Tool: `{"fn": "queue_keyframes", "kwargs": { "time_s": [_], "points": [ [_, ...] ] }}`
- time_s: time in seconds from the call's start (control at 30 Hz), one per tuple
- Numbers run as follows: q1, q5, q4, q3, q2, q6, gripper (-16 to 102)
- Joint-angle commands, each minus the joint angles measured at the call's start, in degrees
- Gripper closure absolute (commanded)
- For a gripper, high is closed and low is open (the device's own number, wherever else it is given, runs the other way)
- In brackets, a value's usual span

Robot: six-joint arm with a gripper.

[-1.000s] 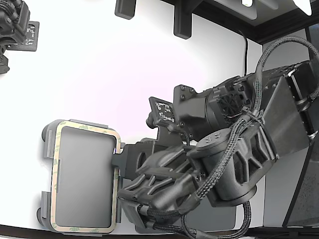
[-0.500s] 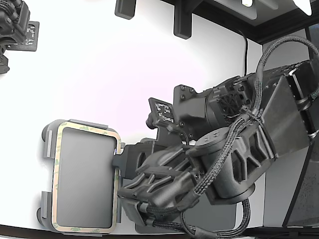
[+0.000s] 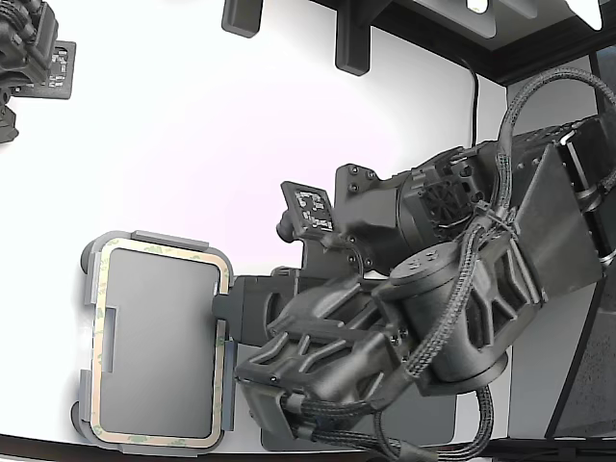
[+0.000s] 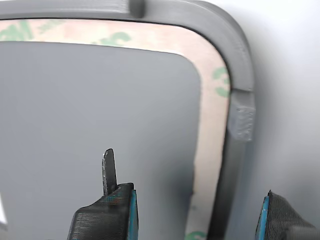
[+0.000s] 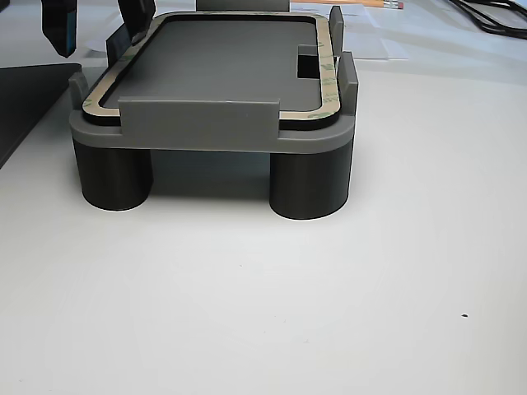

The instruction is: Move top rectangular frame to the holder.

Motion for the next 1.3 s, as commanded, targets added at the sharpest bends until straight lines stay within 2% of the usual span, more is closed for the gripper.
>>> {"fn": "queue_keyframes", "kwargs": {
  "time_s": [0.0,0.13,0.3,0.5,0.57,0.67,0.9,1.13,1.27],
  "points": [
    [-0.62,4.22,0.09,-2.99,4.04,-11.34,-14],
    [-1.49,11.07,-3.34,-4.04,10.72,-36.47,-14],
    [-7.91,10.2,-11.34,1.41,20.83,-66.18,-14],
    [-22.5,0.09,-20.48,14.94,39.02,-98.26,-14],
    [-26.72,-2.2,-21.27,18.54,43.68,-104.77,-14],
    [-30.76,-5.27,-23.03,25.58,50.36,-110.13,-14],
    [-33.31,-7.82,-31.11,49.83,69.17,-113.12,-14],
    [-33.31,-8.96,-30.94,65.92,83.5,-113.73,-14],
    [-33.13,-6.94,-30.41,66.01,83.5,-112.24,-14]
  ]
}}
